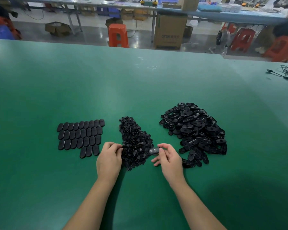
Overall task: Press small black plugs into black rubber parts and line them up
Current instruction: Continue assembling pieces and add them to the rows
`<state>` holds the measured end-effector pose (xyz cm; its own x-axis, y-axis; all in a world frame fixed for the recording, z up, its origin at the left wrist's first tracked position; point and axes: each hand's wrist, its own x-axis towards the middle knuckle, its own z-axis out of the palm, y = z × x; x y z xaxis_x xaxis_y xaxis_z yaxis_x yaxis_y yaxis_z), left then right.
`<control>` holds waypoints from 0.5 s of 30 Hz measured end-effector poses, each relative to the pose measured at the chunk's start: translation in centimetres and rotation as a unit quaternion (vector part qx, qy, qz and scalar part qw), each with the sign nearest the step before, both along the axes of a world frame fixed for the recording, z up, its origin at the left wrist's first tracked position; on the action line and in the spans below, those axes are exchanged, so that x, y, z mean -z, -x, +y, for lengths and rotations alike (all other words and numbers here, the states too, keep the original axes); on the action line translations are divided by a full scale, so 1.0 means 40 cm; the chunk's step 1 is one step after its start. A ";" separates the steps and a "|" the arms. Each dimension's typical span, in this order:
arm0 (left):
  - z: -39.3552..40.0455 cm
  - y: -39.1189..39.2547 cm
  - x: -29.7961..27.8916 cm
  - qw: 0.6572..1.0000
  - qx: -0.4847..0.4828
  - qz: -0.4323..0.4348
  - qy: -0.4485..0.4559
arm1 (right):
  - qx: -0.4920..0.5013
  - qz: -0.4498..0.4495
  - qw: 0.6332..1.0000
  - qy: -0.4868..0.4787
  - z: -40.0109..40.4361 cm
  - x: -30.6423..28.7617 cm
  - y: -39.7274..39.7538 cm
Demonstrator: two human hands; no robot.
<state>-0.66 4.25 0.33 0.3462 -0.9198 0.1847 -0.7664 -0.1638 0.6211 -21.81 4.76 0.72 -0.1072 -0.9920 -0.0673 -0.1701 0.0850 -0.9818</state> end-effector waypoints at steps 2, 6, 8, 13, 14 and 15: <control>-0.003 0.001 -0.004 1.000 -0.001 0.002 -0.007 | -0.001 0.020 1.000 0.006 0.002 0.003 -0.002; -0.018 -0.001 -0.018 0.999 -0.002 0.017 -0.048 | 0.005 0.011 1.000 0.020 0.001 0.002 -0.002; -0.027 -0.002 -0.026 0.997 -0.004 0.019 -0.073 | 0.005 0.003 1.000 0.021 0.001 0.002 -0.002; -0.041 -0.008 -0.040 0.993 0.000 0.010 -0.120 | -0.001 -0.023 0.999 0.024 0.002 0.000 -0.003; -0.047 -0.011 -0.043 0.992 0.004 0.008 -0.130 | -0.003 -0.018 0.999 0.028 0.002 0.000 -0.002; -0.053 -0.013 -0.046 0.991 0.007 0.005 -0.137 | -0.005 -0.011 0.999 0.031 0.001 0.000 0.000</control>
